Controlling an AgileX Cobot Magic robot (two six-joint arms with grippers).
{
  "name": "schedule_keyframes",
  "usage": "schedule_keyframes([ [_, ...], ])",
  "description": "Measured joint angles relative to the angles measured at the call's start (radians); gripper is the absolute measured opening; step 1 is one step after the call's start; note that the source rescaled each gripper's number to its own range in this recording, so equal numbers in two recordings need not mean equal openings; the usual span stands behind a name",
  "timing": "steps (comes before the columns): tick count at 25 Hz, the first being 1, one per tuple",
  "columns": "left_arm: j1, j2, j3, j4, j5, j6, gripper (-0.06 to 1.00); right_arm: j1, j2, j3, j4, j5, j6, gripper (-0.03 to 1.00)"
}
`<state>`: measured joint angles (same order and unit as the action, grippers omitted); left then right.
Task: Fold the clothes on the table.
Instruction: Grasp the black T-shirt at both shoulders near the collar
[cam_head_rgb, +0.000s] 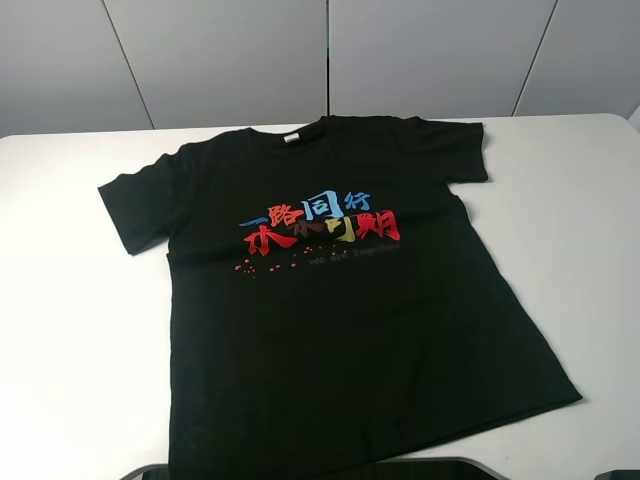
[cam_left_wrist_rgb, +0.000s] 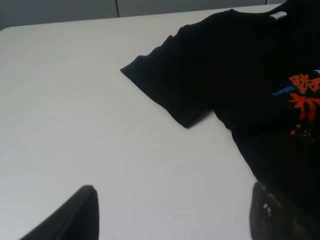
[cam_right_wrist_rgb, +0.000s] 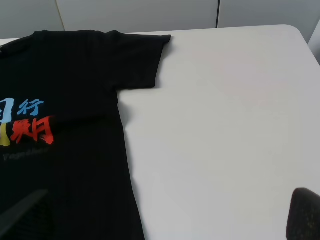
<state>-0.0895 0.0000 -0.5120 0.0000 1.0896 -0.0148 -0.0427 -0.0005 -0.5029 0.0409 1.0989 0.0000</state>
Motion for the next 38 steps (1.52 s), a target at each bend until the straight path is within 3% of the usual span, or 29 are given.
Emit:
schedule_keyframes([
  [25,0.000,0.000,0.000,0.000,0.000,0.000,0.96,0.000,0.000,0.000,0.000,0.000,0.000,1.00],
  [28,0.000,0.000,0.000,0.032,-0.002,0.000,0.96,0.000,0.000,0.000,0.000,0.000,0.000,1.00],
  [34,0.000,0.000,0.000,0.201,-0.024,-0.016,0.96,0.000,0.000,0.000,0.000,0.000,0.000,1.00],
  [38,0.000,0.001,0.000,0.225,-0.026,-0.022,0.96,0.000,0.000,0.000,0.000,0.000,0.000,1.00],
])
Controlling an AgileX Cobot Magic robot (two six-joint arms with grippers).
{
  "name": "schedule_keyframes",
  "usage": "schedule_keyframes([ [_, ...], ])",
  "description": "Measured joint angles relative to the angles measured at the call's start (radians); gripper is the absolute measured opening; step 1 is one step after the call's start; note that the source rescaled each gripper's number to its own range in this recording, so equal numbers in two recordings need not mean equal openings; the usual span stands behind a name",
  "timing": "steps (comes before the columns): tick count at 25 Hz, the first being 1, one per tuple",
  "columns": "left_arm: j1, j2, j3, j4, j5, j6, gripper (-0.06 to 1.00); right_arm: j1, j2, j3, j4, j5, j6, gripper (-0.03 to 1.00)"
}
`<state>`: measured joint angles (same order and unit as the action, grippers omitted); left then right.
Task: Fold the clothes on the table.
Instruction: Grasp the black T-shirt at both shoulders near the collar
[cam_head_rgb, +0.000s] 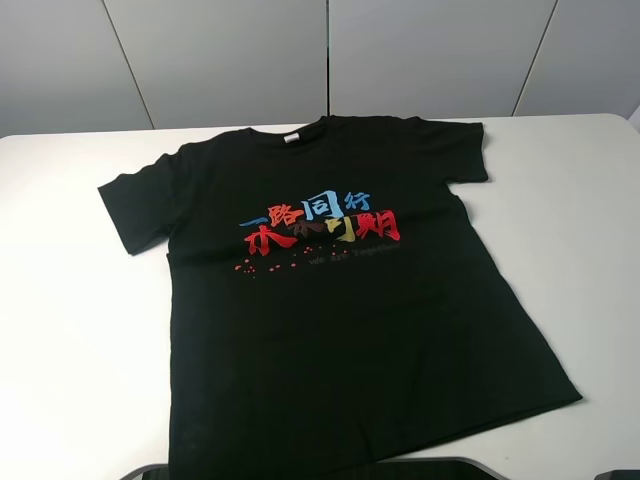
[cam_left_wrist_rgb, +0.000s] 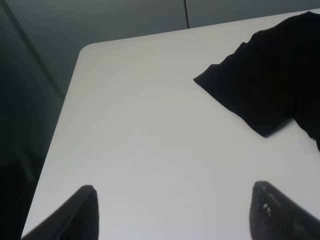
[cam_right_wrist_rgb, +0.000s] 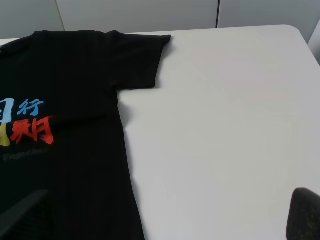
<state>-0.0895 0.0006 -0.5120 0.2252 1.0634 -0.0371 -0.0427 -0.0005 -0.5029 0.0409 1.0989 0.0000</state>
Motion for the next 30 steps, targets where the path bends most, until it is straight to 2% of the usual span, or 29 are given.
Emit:
schedule_keyframes([
  [21,0.000,-0.001,0.000,0.011,-0.038,-0.006,0.96,0.000,0.000,-0.004,-0.003,-0.009,-0.011,0.99],
  [25,0.000,0.000,-0.002,-0.013,-0.163,-0.054,0.96,0.000,0.025,-0.080,-0.003,-0.008,-0.039,0.98],
  [30,0.000,0.121,-0.008,-0.030,-0.300,-0.076,0.96,0.000,0.244,-0.220,-0.010,0.031,-0.192,0.98],
])
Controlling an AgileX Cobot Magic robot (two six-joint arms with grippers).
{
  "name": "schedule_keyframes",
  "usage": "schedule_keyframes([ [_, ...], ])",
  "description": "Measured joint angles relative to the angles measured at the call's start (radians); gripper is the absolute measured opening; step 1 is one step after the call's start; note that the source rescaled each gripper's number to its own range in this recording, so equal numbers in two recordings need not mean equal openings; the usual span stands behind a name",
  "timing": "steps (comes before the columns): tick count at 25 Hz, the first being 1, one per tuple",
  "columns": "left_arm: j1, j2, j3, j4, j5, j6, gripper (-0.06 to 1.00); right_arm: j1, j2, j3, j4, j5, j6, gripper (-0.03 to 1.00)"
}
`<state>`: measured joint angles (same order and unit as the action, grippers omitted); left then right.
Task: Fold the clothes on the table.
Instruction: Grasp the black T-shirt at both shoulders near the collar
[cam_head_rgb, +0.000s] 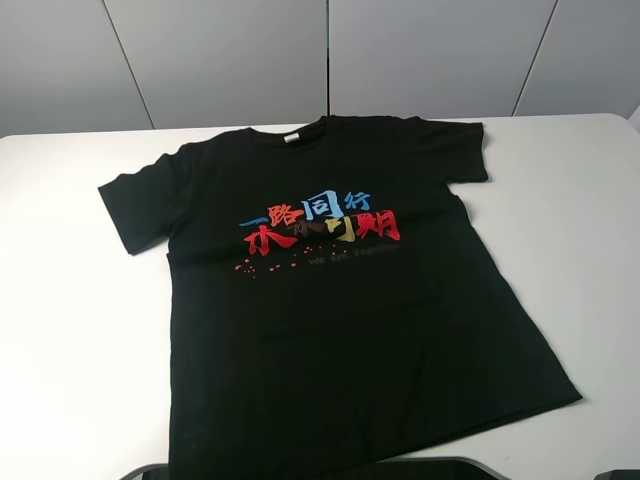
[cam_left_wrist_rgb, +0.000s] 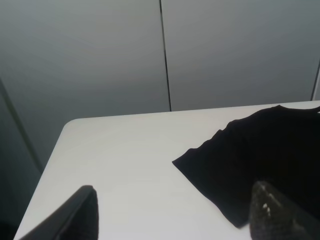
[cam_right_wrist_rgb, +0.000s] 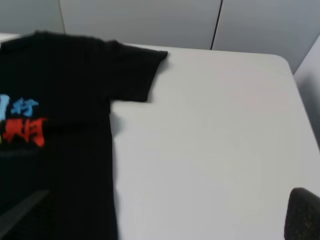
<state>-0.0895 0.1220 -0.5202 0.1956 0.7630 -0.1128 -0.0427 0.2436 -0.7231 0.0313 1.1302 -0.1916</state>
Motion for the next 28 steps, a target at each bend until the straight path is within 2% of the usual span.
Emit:
schedule_keyframes([
  [3,0.000,0.155,-0.021,-0.004,-0.086,0.011,0.95,0.000,0.172,-0.098,-0.013,0.004,-0.102,0.98],
  [7,0.000,0.415,-0.089,-0.006,-0.158,0.113,0.95,0.004,0.400,-0.223,-0.011,0.004,-0.202,0.98],
  [9,0.000,0.558,-0.136,-0.024,-0.157,0.186,0.95,0.035,0.512,-0.269,-0.011,-0.012,-0.236,0.98],
  [13,-0.051,0.815,-0.261,-0.086,-0.051,0.313,0.95,0.121,0.716,-0.336,-0.031,-0.039,-0.360,0.98],
  [17,-0.166,1.020,-0.362,-0.092,0.004,0.400,0.95,0.233,0.925,-0.352,-0.109,-0.058,-0.391,0.98],
  [21,-0.244,1.175,-0.459,-0.088,0.004,0.448,0.95,0.338,1.104,-0.352,-0.227,-0.128,-0.395,0.98],
  [25,-0.273,1.296,-0.504,-0.090,-0.033,0.478,0.95,0.410,1.245,-0.353,-0.348,-0.202,-0.395,0.98],
  [28,-0.278,1.381,-0.508,-0.114,-0.045,0.578,0.95,0.426,1.325,-0.355,-0.408,-0.262,-0.400,0.98],
])
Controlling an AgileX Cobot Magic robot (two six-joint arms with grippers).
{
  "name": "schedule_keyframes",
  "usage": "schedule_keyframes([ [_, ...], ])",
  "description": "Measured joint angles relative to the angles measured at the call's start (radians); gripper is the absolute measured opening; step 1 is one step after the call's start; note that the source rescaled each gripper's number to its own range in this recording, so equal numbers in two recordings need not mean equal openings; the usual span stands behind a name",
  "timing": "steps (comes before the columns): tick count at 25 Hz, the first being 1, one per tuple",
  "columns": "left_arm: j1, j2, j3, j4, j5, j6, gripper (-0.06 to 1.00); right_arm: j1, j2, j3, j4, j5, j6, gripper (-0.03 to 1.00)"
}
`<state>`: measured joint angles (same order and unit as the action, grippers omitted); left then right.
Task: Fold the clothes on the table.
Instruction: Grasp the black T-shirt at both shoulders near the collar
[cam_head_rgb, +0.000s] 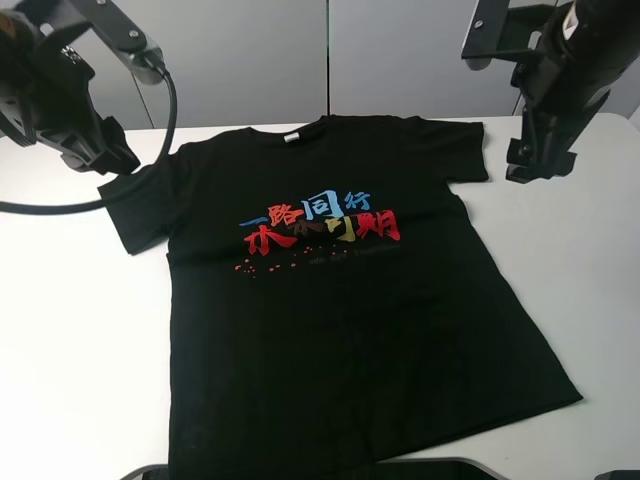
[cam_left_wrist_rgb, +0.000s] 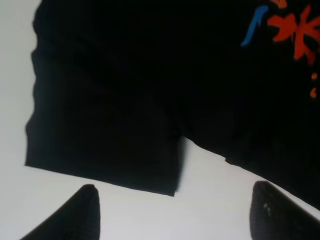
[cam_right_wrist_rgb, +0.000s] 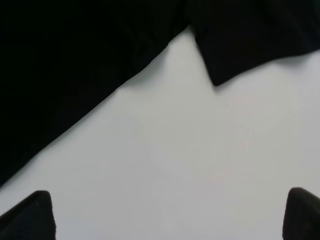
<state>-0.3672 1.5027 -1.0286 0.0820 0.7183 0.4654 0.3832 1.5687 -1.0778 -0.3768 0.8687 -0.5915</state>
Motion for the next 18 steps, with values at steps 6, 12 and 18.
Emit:
schedule_keyframes([
  [6,-0.001,0.168,0.000,-0.051,0.021,0.128,0.95,0.001,0.128,-0.001,-0.024,-0.061,-0.013,0.98],
  [12,-0.001,0.268,-0.031,-0.071,0.063,0.183,0.95,0.002,0.240,-0.060,0.090,-0.069,-0.085,0.98],
  [18,-0.001,0.314,-0.079,-0.104,0.067,0.243,0.95,0.003,0.359,-0.165,0.240,-0.050,-0.190,0.98],
])
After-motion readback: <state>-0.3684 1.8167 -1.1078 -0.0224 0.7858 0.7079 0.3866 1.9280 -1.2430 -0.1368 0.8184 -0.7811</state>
